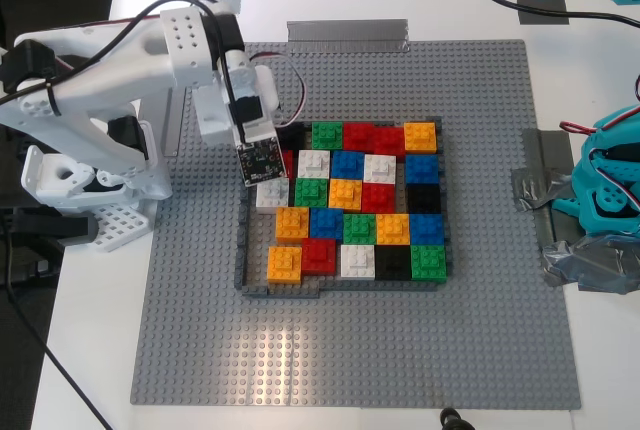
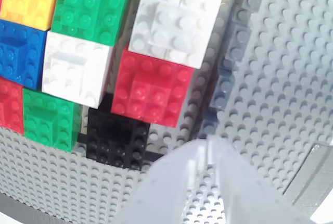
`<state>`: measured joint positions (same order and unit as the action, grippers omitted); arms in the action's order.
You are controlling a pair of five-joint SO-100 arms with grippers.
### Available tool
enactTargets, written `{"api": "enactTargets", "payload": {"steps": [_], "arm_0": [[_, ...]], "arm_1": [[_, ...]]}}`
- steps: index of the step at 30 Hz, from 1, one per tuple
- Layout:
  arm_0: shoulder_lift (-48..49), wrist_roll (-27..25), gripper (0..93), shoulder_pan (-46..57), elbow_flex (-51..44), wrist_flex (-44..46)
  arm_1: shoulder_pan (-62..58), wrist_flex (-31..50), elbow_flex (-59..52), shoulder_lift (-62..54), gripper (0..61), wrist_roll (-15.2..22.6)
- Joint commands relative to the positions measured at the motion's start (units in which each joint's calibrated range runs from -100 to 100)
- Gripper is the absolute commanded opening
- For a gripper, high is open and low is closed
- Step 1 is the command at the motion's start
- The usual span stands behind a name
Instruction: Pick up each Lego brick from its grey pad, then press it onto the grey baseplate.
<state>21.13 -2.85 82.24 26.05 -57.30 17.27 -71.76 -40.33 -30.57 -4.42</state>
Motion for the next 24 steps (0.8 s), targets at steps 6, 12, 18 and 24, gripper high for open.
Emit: {"api": "enactTargets", "payload": {"steps": [6, 12, 18, 24], "arm_0": [[1.79, -0.3, 0.0, 0.49, -0.45, 0.51], [1.79, -0.3, 0.0, 0.49, -0.45, 0.51], [1.79, -0.3, 0.0, 0.49, -0.45, 0.51], [1.79, -0.3, 0.0, 0.49, -0.45, 0.51]], "arm_1": [[-1.57, 9.92, -7.93, -3.76, 0.1, 0.34], [-1.49, 11.31, -8.2, -1.62, 0.1, 0.49], [-1.06, 11.31, -7.93, 2.07, 0.1, 0.44], [-1.64, 12.28, -7.39, 4.39, 0.1, 0.34]]}}
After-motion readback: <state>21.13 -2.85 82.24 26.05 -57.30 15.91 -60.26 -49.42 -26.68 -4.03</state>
